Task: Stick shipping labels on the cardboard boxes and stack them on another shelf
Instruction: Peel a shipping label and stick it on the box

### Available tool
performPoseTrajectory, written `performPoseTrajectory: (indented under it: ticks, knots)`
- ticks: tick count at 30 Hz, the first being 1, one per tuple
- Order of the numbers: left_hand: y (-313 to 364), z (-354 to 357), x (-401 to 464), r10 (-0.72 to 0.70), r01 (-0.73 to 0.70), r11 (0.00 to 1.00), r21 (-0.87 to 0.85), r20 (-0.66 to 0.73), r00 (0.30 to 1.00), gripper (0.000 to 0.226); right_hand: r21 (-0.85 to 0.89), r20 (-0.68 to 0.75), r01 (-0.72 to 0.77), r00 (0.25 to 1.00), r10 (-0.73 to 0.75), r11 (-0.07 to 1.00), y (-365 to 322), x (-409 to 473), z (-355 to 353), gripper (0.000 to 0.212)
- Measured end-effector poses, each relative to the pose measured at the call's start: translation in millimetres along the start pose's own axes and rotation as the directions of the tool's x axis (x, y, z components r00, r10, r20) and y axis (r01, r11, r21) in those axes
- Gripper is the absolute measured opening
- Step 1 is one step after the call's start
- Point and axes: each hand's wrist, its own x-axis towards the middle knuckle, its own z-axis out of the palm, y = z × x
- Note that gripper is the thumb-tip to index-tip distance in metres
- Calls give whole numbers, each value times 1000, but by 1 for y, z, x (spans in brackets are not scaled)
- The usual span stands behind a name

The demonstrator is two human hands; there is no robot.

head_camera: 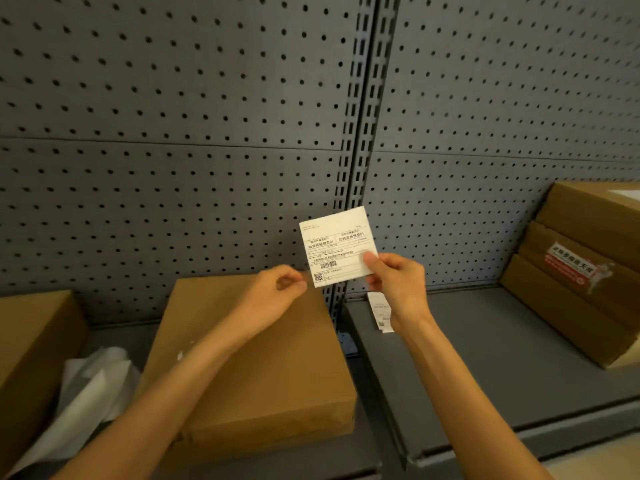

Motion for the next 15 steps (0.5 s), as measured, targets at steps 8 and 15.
performPoseTrajectory:
  ticks: [8, 15]
  knots:
    - [-10, -35, -52, -140, 125, 923, -365, -14, 990, 10, 52, 101, -32, 995, 27, 998, 6, -28, 42, 13]
    - [-18, -41, -70, -188, 162, 908, -386, -32, 982, 8, 86, 144, -73, 988, 60, 994, 7, -48, 54, 11]
